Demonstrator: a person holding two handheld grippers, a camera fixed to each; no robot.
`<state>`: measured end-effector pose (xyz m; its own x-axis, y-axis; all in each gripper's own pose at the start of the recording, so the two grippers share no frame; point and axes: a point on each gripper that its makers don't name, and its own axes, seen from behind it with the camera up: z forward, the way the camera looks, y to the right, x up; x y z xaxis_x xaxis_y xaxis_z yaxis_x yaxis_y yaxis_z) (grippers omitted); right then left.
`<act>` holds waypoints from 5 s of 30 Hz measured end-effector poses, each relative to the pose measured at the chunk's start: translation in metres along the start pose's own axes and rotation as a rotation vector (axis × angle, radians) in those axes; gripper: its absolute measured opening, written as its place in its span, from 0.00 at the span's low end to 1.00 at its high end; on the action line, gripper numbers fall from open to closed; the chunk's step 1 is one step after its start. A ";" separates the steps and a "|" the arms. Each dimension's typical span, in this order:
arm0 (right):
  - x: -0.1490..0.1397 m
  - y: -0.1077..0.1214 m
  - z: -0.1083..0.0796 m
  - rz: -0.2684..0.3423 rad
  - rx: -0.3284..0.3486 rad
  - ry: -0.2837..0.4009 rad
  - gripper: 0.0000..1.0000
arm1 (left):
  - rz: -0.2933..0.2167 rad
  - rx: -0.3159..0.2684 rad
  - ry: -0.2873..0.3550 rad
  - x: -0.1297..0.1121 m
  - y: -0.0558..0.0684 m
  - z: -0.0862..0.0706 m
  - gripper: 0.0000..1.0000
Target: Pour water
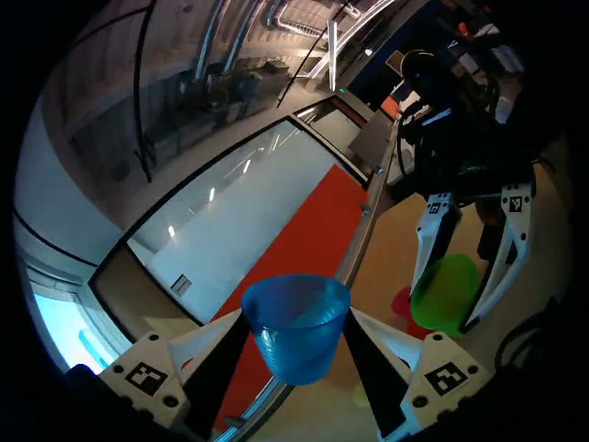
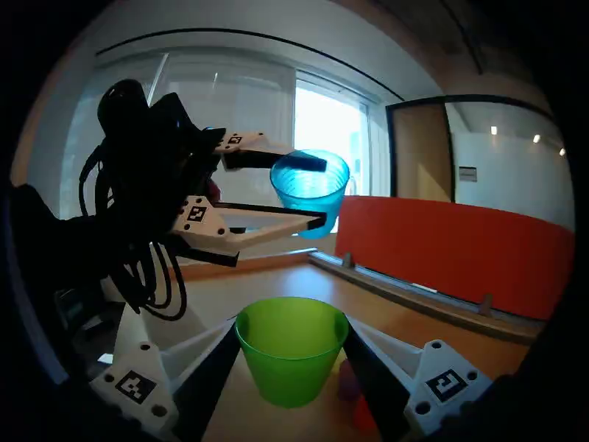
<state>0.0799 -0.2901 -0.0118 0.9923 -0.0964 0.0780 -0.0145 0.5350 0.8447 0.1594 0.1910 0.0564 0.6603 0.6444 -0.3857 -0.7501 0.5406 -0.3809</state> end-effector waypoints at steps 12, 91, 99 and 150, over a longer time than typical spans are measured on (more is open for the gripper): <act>-0.003 0.002 0.004 0.004 0.001 0.002 0.92 | 0.064 -0.001 0.013 0.010 0.001 0.003 0.85; 0.000 0.004 0.007 0.001 0.001 0.010 0.92 | 0.342 0.022 0.059 0.036 0.006 0.000 0.85; 0.002 0.004 0.006 -0.002 0.003 0.011 0.92 | 0.369 0.020 0.064 0.038 0.006 0.000 0.85; 0.003 0.004 0.008 -0.006 0.010 0.018 0.92 | 0.521 0.047 0.092 0.040 0.002 0.001 0.85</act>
<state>0.0818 -0.2949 -0.0041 0.9944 -0.0847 0.0633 -0.0094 0.5259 0.8505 0.1839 0.2181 0.0408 0.1981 0.7853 -0.5866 -0.9791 0.1860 -0.0816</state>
